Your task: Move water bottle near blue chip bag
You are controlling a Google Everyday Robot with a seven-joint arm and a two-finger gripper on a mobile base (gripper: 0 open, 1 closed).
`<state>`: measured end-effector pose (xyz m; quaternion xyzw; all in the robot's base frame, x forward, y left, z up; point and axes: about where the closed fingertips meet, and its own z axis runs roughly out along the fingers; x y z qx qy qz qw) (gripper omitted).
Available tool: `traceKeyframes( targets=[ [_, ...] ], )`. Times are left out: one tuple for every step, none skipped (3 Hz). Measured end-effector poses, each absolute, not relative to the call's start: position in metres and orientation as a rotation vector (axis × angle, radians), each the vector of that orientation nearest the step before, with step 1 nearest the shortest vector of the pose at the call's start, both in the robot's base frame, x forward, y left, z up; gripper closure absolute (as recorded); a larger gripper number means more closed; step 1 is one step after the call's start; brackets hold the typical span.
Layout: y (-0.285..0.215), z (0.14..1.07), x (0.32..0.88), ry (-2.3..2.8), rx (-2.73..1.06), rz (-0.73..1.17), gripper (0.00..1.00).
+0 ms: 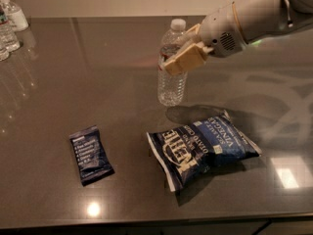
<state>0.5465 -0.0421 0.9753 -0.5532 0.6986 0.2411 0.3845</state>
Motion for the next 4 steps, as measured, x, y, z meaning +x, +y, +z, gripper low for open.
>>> traceKeyframes(
  targets=[
    [-0.053,0.964,0.523,1.804,-1.404,0.618,1.00],
    [-0.064,0.953,0.505,1.824,-1.397,0.606,1.00],
    [-0.070,0.944,0.498,1.823,-1.392,0.568,1.00],
    [-0.073,0.938,0.496,1.811,-1.383,0.538,1.00]
  ],
)
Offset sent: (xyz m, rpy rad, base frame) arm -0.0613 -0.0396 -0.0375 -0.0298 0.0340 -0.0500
